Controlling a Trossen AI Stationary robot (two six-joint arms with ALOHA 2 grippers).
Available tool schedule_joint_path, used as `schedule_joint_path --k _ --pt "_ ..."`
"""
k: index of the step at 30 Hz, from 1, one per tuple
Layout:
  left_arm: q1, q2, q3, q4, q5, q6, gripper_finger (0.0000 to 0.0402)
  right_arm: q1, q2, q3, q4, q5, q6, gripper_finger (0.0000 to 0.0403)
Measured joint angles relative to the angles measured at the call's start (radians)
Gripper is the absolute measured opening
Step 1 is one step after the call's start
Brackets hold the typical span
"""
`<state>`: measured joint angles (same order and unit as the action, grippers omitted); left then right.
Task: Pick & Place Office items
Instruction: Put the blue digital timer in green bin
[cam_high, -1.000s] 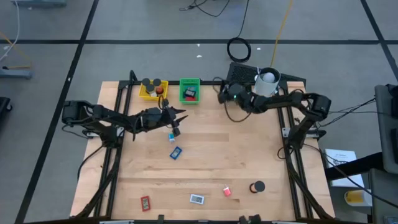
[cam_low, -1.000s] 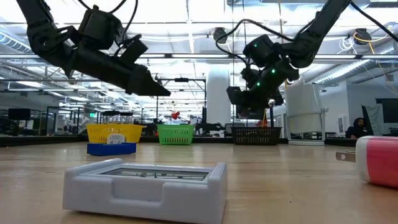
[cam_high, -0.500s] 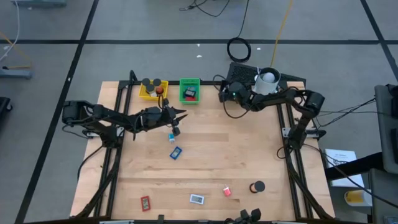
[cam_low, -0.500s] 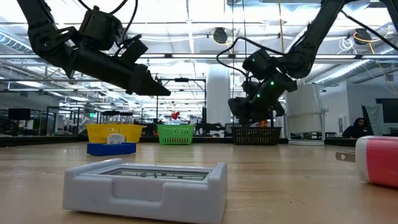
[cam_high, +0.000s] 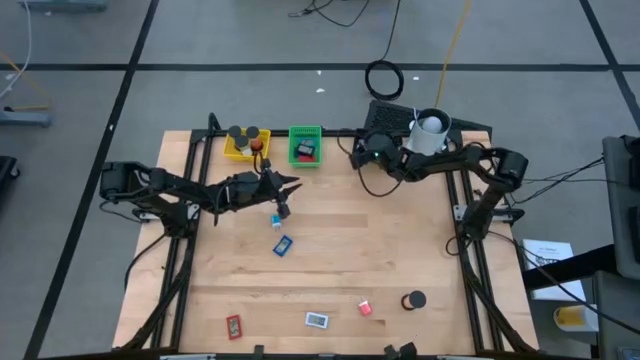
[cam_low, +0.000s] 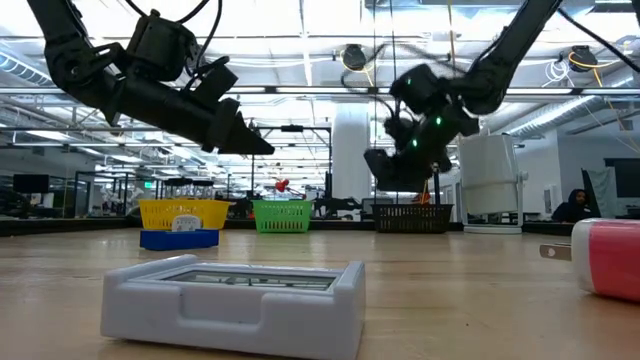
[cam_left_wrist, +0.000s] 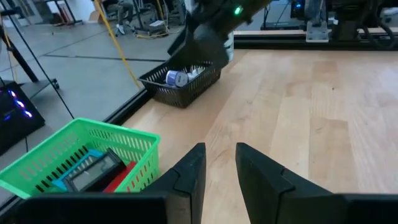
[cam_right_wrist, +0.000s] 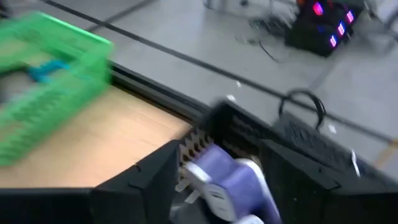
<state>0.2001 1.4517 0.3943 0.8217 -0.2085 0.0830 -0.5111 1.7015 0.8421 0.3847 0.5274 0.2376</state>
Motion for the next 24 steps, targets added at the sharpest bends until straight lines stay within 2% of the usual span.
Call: schedule_joint_path --k 3,9,12,15,19,21,24 --pt "-0.015 0.000 0.000 -0.005 -0.001 0.029 0.0092 0.056 -0.047 0.000 -0.024 0.000 -0.041 0.0177" --pt "-0.103 0.000 0.000 -0.004 0.000 0.090 0.0092 0.236 -0.080 -0.021 -0.058 -0.015 -0.118 0.0065" --pt "-0.156 0.000 0.000 -0.006 0.000 0.071 0.0092 0.309 -0.080 -0.048 -0.036 -0.098 -0.122 0.0014" --pt "-0.209 0.000 0.001 -0.008 -0.031 0.050 0.0092 0.371 -0.080 -0.090 0.057 -0.161 -0.120 0.0011" --pt "-0.265 0.000 0.004 -0.010 -0.120 0.027 0.0090 0.434 -0.080 -0.137 0.215 -0.193 -0.128 0.0018" --pt "-0.287 0.000 0.004 -0.018 -0.133 -0.004 0.0073 0.454 -0.080 -0.152 0.270 -0.193 -0.140 0.0013" --pt "-0.317 0.000 0.004 -0.044 -0.134 -0.059 0.0020 0.474 -0.080 -0.174 0.336 -0.194 -0.157 0.0003"
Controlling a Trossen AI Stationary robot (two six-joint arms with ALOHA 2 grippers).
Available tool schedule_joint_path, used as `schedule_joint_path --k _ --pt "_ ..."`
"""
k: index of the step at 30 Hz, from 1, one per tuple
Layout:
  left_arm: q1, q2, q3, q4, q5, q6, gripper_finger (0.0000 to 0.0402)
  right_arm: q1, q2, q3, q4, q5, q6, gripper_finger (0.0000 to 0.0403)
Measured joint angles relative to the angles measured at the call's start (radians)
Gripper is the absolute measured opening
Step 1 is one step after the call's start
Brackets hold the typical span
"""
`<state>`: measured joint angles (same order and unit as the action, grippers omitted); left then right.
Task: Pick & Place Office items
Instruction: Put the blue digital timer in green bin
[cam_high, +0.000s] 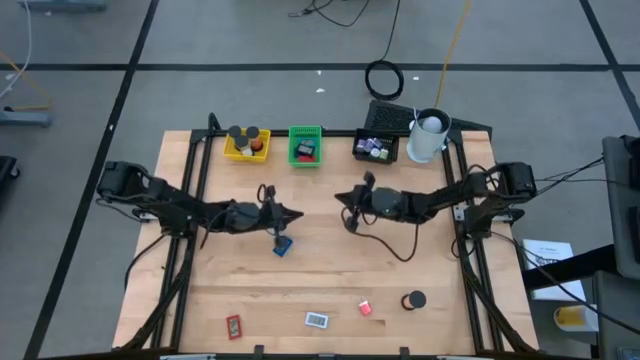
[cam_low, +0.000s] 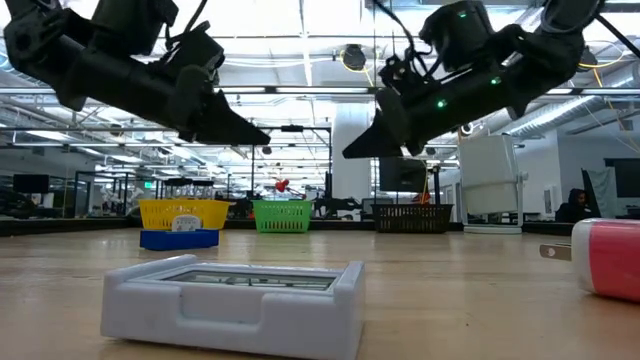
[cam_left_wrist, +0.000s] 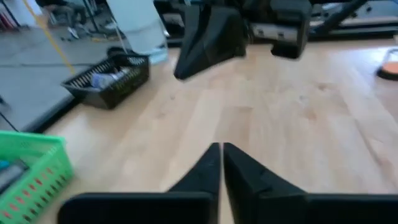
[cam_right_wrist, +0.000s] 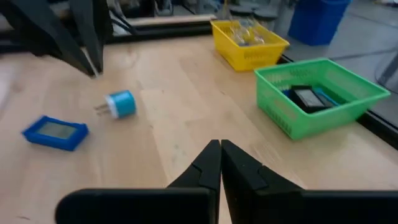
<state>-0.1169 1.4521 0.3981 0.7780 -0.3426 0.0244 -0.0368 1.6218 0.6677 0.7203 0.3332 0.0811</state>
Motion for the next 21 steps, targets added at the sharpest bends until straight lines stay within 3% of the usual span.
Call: schedule_joint_path --k 7,11,15,21 --pt "-0.066 0.001 0.000 -0.112 -0.053 -0.140 0.0014 0.016 0.000 -0.060 0.093 0.003 -0.012 0.0009" --pt "-0.128 0.001 0.000 -0.180 -0.141 -0.226 0.0028 0.018 0.000 -0.089 0.092 0.003 0.048 0.0010" --pt "-0.214 0.001 0.039 -0.326 -0.216 -0.333 0.0081 0.018 0.000 -0.102 0.099 0.003 0.062 0.0010" --pt "-0.339 0.001 0.193 -0.728 -0.304 -0.596 0.0197 0.019 0.000 -0.103 0.099 0.003 0.064 0.0009"
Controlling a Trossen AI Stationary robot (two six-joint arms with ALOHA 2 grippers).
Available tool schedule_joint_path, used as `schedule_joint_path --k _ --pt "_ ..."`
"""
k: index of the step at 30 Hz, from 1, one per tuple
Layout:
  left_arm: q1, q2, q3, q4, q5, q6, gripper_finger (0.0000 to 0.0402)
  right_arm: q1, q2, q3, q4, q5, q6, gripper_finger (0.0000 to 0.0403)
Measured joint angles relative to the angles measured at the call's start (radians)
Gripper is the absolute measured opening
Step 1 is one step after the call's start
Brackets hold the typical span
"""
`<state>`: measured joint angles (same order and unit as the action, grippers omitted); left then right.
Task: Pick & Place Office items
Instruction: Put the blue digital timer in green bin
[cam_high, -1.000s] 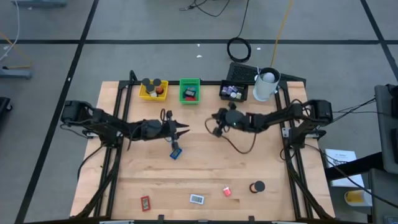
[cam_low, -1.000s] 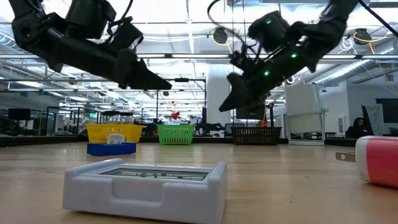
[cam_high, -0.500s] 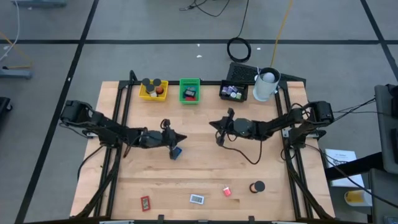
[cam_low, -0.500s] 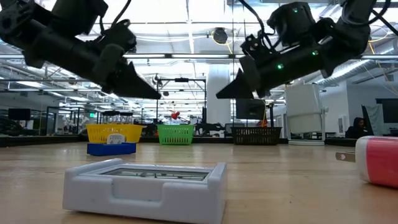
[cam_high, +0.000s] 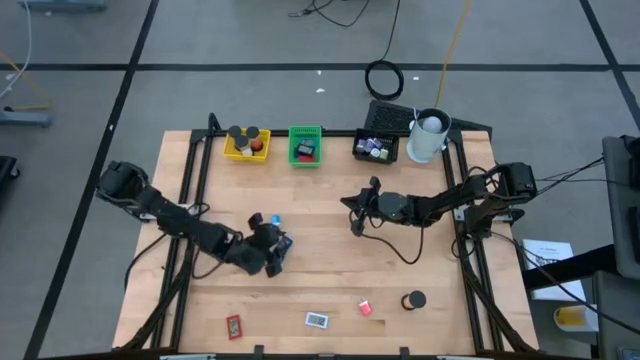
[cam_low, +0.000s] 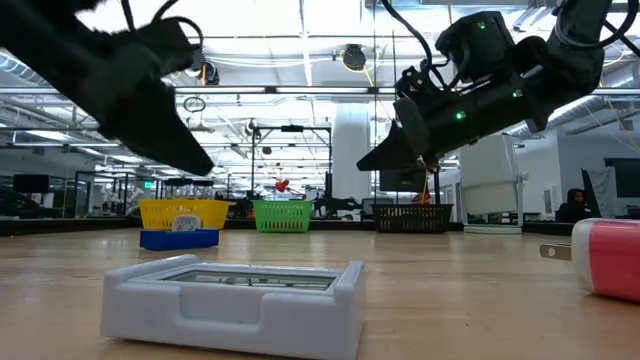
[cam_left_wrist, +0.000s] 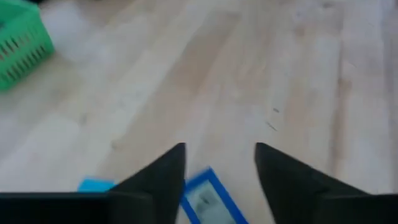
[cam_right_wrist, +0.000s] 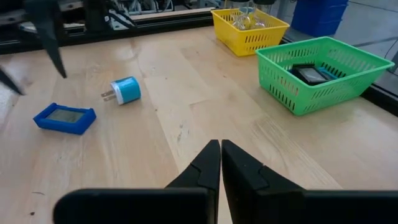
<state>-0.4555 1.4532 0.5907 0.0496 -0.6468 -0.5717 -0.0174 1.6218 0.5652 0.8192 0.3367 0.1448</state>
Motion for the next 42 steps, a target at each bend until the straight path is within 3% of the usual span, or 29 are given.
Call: schedule_joint_path --k 3,7,13,18,24,34,42 --pt "-0.059 0.000 0.060 -0.151 -0.002 -0.107 0.0252 0.000 0.000 0.000 0.000 -0.001 0.000 0.0005" --pt "-0.117 0.042 0.089 -0.193 -0.007 -0.203 0.0304 0.000 0.000 0.000 0.000 -0.001 0.000 0.0001" --pt "-0.095 0.161 0.107 -0.216 -0.011 -0.314 0.0327 0.000 0.000 0.000 0.000 -0.002 0.008 0.0002" --pt "-0.053 0.223 0.108 -0.222 -0.008 -0.372 0.0309 0.007 0.000 0.000 -0.001 -0.002 0.008 0.0001" --pt "-0.025 0.255 0.111 -0.213 0.075 -0.378 0.0268 0.013 0.000 0.000 0.000 -0.001 -0.002 0.0003" --pt "-0.038 0.258 0.113 -0.262 0.110 -0.270 0.0145 0.013 0.000 0.000 -0.001 0.000 -0.001 0.0004" --pt "0.005 0.135 0.104 -0.357 0.126 -0.191 0.0145 0.013 0.000 0.000 -0.001 0.000 0.000 0.0004"
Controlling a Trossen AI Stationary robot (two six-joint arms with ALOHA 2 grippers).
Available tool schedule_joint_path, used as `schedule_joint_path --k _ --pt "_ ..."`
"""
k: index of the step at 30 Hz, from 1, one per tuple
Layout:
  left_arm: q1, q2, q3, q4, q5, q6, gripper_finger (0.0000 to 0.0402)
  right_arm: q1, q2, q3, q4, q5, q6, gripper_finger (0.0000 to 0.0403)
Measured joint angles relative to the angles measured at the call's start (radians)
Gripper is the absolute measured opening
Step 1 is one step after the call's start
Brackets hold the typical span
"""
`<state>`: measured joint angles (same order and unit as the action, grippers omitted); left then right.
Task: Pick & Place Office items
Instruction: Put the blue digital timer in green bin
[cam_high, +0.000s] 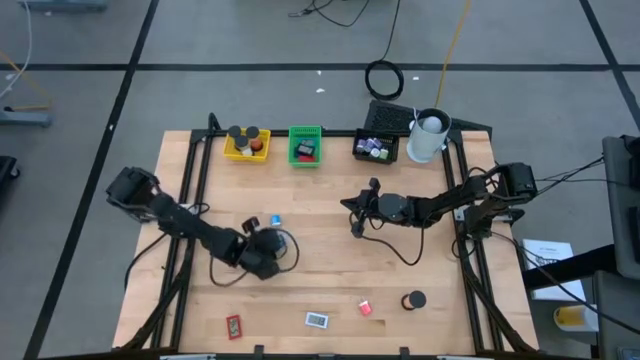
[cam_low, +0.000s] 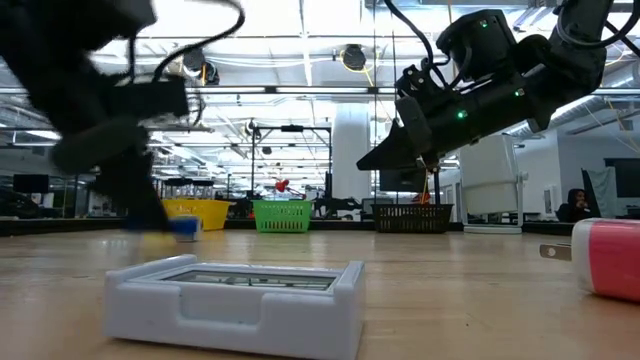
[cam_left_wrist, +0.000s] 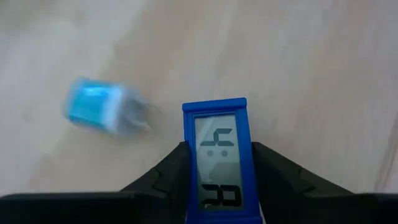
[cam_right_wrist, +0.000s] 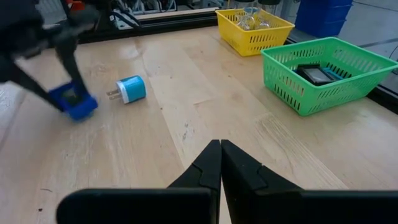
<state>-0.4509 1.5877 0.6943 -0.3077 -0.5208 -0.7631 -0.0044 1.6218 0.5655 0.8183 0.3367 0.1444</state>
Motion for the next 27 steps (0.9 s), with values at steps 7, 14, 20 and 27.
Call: schedule_joint_path --k 7,14,20,27 --pt "0.188 -0.178 0.003 -0.054 -0.057 0.194 0.0145 0.000 0.000 0.000 0.000 0.001 0.000 0.0004" --pt "0.538 -0.233 0.003 0.071 0.004 0.540 0.0146 0.000 0.000 0.000 0.000 0.001 0.000 0.0004" --pt "0.852 -0.194 0.085 0.197 0.254 0.759 0.0146 0.000 0.000 0.000 0.000 0.001 0.000 0.0004" --pt "0.989 0.008 0.335 0.188 0.398 0.994 0.0147 0.000 0.000 0.000 0.000 0.001 0.000 0.0004"
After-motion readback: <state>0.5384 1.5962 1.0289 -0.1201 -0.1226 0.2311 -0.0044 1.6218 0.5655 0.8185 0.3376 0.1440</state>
